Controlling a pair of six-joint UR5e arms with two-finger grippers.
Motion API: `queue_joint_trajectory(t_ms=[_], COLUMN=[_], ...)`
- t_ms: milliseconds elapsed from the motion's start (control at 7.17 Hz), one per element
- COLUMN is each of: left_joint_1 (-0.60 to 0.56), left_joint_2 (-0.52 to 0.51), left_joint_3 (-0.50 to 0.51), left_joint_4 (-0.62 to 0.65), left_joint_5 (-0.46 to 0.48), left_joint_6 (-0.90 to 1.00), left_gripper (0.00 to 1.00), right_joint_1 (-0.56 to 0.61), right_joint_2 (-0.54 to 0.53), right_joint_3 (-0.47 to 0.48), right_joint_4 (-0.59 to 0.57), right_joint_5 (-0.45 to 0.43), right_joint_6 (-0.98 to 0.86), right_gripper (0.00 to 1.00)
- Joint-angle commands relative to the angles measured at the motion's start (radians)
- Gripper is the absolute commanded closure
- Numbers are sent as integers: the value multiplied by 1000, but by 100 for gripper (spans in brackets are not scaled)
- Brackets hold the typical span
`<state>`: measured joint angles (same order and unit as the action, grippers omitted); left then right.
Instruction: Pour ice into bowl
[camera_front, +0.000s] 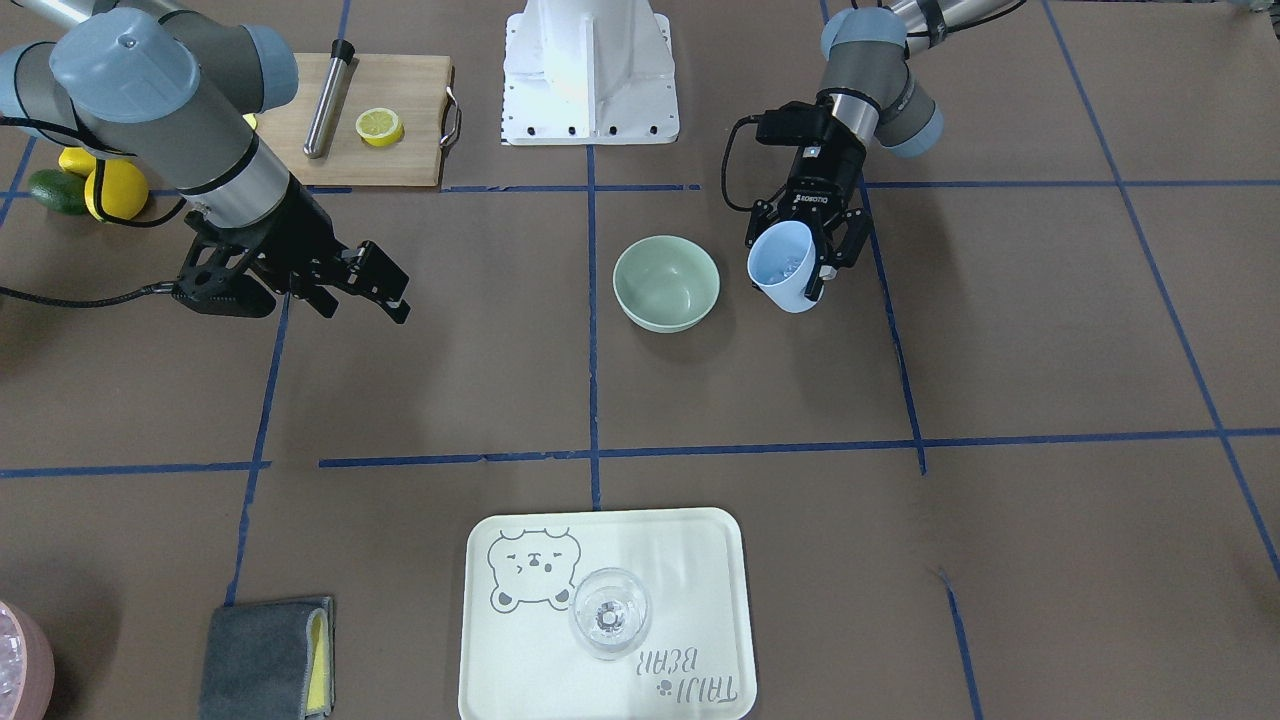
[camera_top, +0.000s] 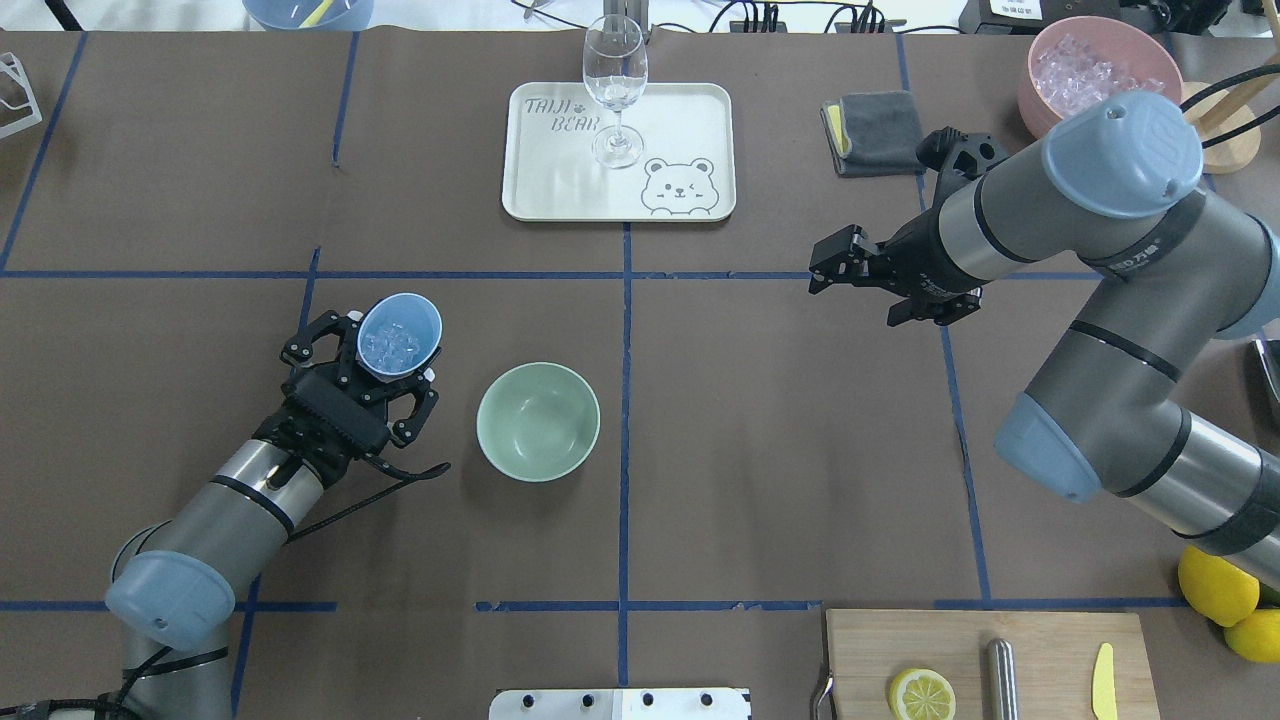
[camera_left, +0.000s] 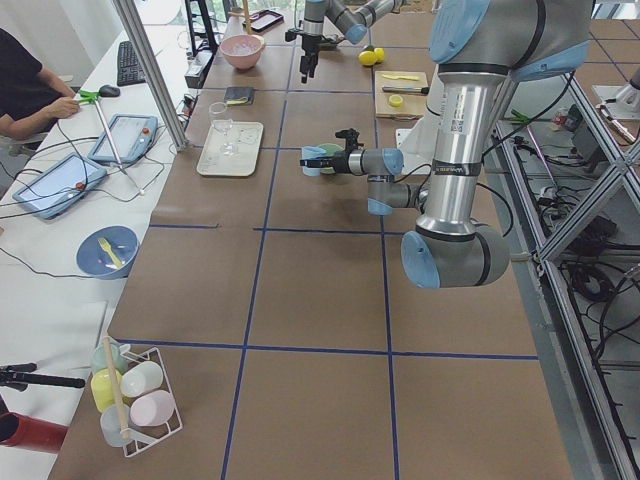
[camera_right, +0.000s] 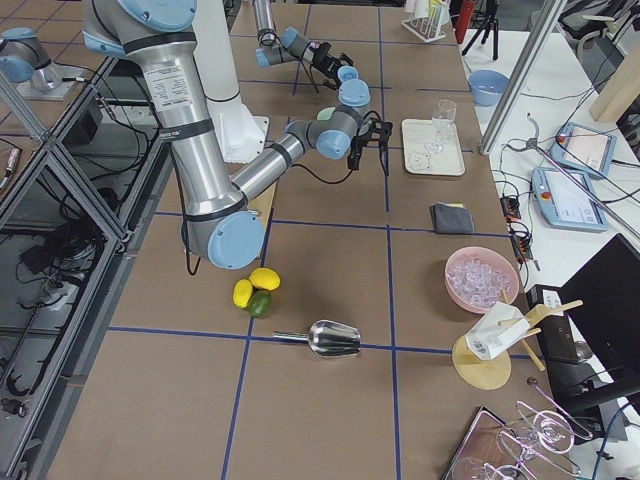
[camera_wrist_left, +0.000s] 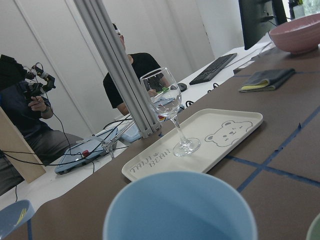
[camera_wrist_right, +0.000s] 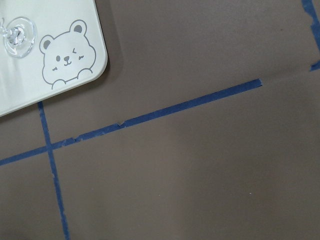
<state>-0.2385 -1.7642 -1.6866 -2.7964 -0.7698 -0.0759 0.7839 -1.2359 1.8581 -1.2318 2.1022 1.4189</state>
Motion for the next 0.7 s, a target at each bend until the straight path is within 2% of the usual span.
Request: queue_joint_trajectory(t_ms=[0, 140, 279, 419, 558], left_joint_1=[45, 62, 73, 73, 73], left_joint_2=[-17, -34, -47, -73, -72], left_joint_3=[-13, -13, -25, -59, -70], left_joint_4=[66, 84, 180, 227, 229], left_joint_5=[0, 3, 1, 0, 0], left_joint_6=[156, 206, 232, 342, 410], left_gripper=[100, 100, 100, 100, 100], right_joint_1=[9, 23, 29, 29, 29], right_joint_2=[0, 0, 0, -2, -2], right_joint_3=[1, 1, 6, 6, 6], right_joint_4=[0, 0, 0, 0, 0], right_joint_5=[10, 43, 56, 56, 56], right_joint_6=[0, 2, 2, 2, 2], right_gripper=[0, 0, 0, 0, 0])
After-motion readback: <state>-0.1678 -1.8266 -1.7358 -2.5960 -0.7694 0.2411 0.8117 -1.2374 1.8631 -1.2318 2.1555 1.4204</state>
